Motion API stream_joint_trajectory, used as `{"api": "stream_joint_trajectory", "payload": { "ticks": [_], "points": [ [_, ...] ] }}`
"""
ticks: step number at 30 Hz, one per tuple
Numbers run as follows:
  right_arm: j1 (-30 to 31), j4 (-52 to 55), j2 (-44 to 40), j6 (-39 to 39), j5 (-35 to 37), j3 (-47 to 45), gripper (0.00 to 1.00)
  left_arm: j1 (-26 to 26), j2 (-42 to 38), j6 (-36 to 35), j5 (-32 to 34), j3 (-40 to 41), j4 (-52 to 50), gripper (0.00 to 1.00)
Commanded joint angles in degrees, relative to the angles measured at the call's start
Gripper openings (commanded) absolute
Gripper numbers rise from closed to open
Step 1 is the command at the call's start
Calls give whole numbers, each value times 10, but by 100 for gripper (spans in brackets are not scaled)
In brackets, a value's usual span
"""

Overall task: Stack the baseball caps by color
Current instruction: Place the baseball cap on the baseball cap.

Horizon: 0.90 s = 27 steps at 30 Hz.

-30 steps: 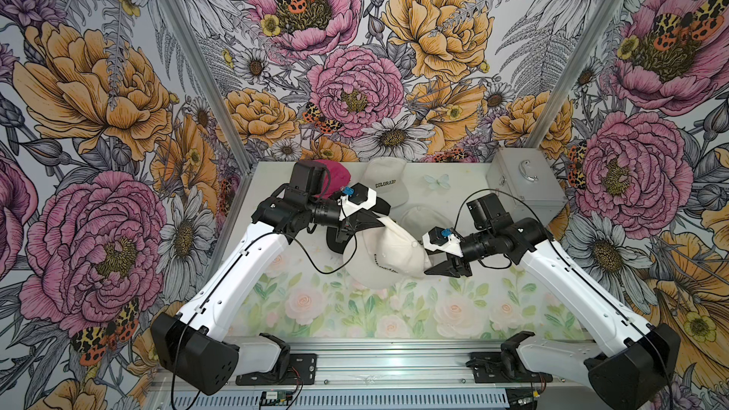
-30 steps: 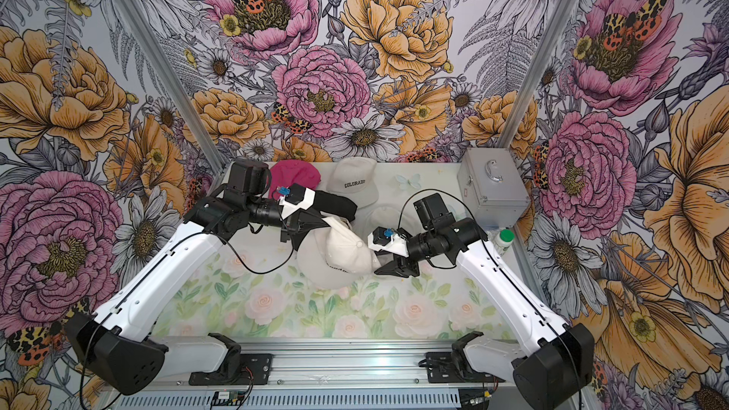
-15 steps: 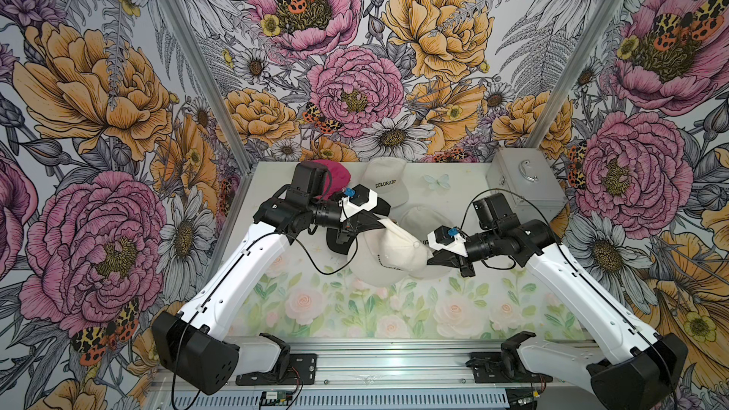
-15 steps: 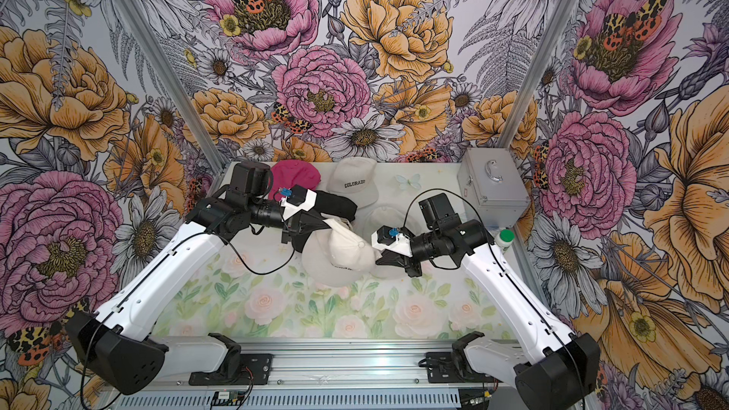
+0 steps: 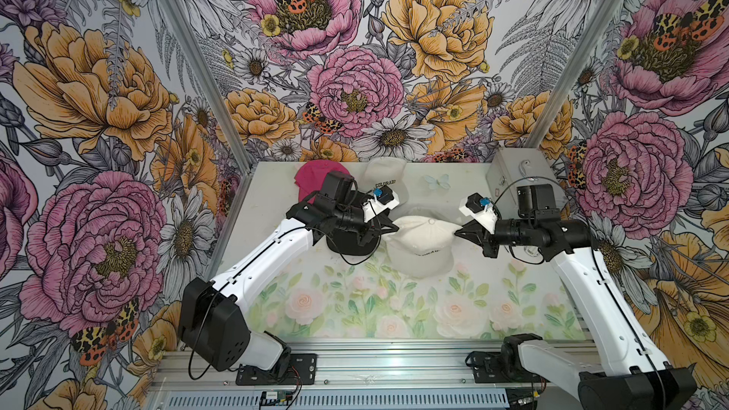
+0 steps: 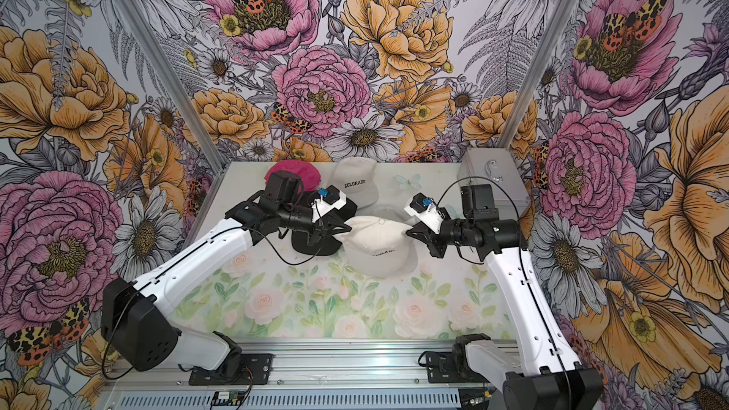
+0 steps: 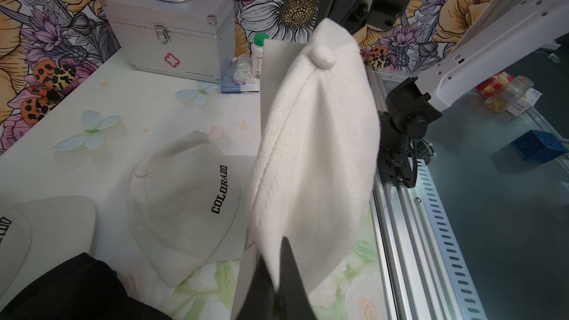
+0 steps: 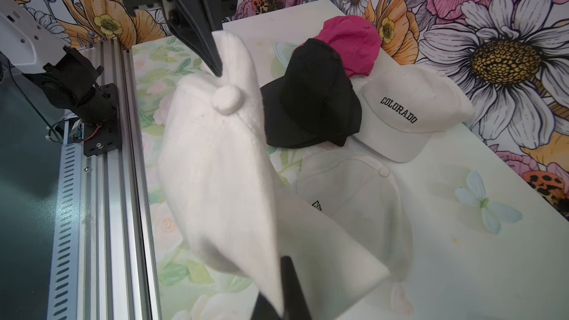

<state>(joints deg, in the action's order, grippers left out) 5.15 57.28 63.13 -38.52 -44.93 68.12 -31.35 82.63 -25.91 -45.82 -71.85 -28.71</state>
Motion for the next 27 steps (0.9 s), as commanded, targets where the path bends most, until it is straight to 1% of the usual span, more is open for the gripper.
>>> {"api": "stream_joint_trajectory", "payload": {
  "ticks": [1,2,4,6,9,11,12,14,16,19,21,23,27],
  "points": [
    [-4,0,5,46,54,24,0,-12,5,157,81,19,133,0],
    [-4,0,10,54,56,27,0,-21,8,180,98,17,135,2],
    [-5,-1,21,83,56,35,0,-37,13,222,126,21,146,0],
    [-4,-17,35,136,57,40,0,-54,18,265,132,33,177,0],
    [0,-29,62,222,77,40,0,-84,25,314,183,41,200,0],
    [4,-29,74,276,123,38,0,-92,32,352,191,39,218,0],
    [5,-29,77,295,146,38,0,-91,36,360,186,36,219,0],
    [6,-28,81,358,207,47,0,-88,43,367,179,33,217,0],
    [6,-27,79,407,246,50,0,-87,57,377,175,25,209,0],
    [6,-36,62,428,236,38,0,-92,83,407,175,12,202,0],
    [6,-47,49,447,251,26,0,-97,96,419,184,9,203,0],
    [7,-70,35,460,278,6,0,-105,105,441,221,8,208,0],
    [14,-161,-2,499,307,-68,0,-113,118,476,251,13,240,0]
  ]
}}
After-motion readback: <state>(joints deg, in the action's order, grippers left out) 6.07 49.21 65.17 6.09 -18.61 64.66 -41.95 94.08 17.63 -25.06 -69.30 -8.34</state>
